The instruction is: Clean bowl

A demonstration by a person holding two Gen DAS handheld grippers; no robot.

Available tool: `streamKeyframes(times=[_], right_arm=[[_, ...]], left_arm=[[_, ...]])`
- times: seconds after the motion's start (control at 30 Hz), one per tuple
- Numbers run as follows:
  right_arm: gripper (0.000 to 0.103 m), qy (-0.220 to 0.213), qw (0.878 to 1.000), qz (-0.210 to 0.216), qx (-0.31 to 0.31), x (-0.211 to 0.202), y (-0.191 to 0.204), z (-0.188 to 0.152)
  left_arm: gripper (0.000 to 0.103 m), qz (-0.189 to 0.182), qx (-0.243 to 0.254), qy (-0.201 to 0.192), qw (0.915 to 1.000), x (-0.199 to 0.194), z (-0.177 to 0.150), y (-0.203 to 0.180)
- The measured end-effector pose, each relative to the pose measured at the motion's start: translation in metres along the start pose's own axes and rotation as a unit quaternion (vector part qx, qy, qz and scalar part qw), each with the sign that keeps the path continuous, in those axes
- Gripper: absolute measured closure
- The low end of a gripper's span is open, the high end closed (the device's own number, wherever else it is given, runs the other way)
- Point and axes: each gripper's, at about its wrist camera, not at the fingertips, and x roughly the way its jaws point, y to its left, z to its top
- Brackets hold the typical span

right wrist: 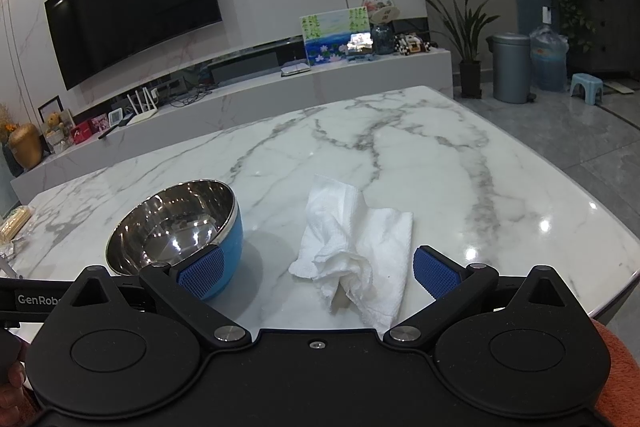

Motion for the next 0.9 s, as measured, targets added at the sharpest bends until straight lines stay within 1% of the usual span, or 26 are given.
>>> streamKeyframes(times=[0.13, 0.23, 0.33, 0.5, 0.63, 0.7, 0.73, 0.77, 0.8, 0.87, 0.9], right_arm=[[0.001, -0.008, 1.0, 0.004, 0.008, -0.003, -0.003, 0.001], [0.001, -0.01, 1.0, 0.008, 0.013, -0.004, -0.003, 0.003], [0.001, -0.01, 1.0, 0.014, 0.013, -0.004, -0.002, 0.007], [0.001, -0.01, 1.0, 0.015, 0.01, -0.004, -0.003, 0.017], [0.001, -0.007, 1.0, 0.01, 0.005, 0.0, -0.004, 0.028], [0.001, -0.003, 1.0, 0.007, -0.006, 0.003, -0.004, 0.032], [0.002, 0.002, 1.0, 0.005, -0.01, 0.006, -0.004, 0.035], [0.003, 0.007, 1.0, 0.002, -0.014, 0.009, -0.005, 0.037], [0.008, 0.012, 1.0, 0.0, -0.019, 0.012, -0.005, 0.039], [0.01, 0.026, 0.999, -0.005, -0.026, 0.019, -0.006, 0.043], [0.014, 0.035, 0.999, -0.008, -0.028, 0.024, -0.007, 0.045]], left_arm=[[0.009, -0.007, 0.005, -0.002, 1.0, -0.002, 0.002, -0.002], [0.009, -0.019, 0.016, -0.013, 0.9996, -0.007, 0.005, -0.003], [0.009, -0.017, 0.028, -0.024, 0.9992, -0.013, 0.009, -0.006], [0.01, -0.016, 0.031, -0.041, 0.9986, -0.02, 0.019, -0.006], [0.016, -0.015, 0.033, -0.042, 0.9985, -0.02, 0.029, -0.001], [0.024, -0.016, 0.035, -0.041, 0.9984, -0.019, 0.034, 0.001], [0.027, -0.017, 0.035, -0.038, 0.9985, -0.018, 0.037, 0.003], [0.029, -0.018, 0.035, -0.035, 0.9986, -0.016, 0.04, 0.004], [0.029, -0.023, 0.029, -0.032, 0.9988, -0.013, 0.045, 0.009], [0.029, -0.031, 0.02, -0.023, 0.9991, -0.01, 0.049, 0.015], [0.03, -0.036, 0.012, -0.017, 0.9991, -0.007, 0.052, 0.019]])
